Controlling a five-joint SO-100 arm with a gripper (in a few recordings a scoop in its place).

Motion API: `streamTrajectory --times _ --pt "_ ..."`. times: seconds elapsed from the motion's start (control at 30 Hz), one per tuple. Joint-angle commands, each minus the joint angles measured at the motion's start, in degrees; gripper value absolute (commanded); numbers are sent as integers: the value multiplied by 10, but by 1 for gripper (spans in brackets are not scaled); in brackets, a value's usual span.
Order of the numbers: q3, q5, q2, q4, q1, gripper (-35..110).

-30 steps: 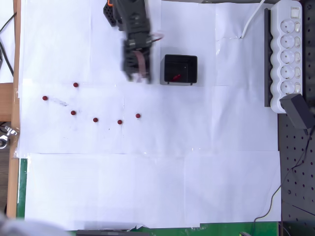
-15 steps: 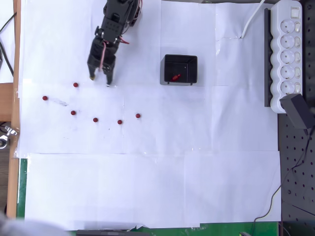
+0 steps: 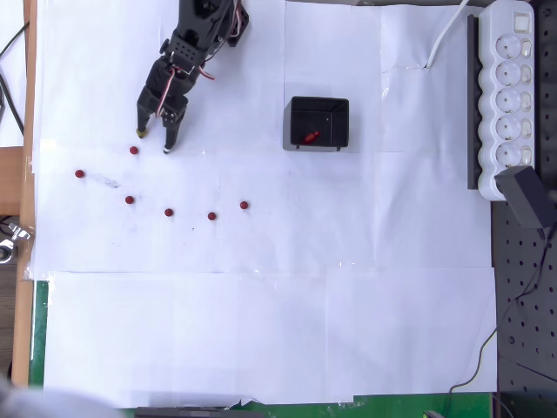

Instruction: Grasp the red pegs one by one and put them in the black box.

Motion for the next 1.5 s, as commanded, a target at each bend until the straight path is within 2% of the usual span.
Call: streamTrajectory --times 0.0,0.63,1.47 --pt "40 -1 31 -20 5 23" --pt "84 4 87 -40 42 23" --pt "110 5 147 -79 35 21"
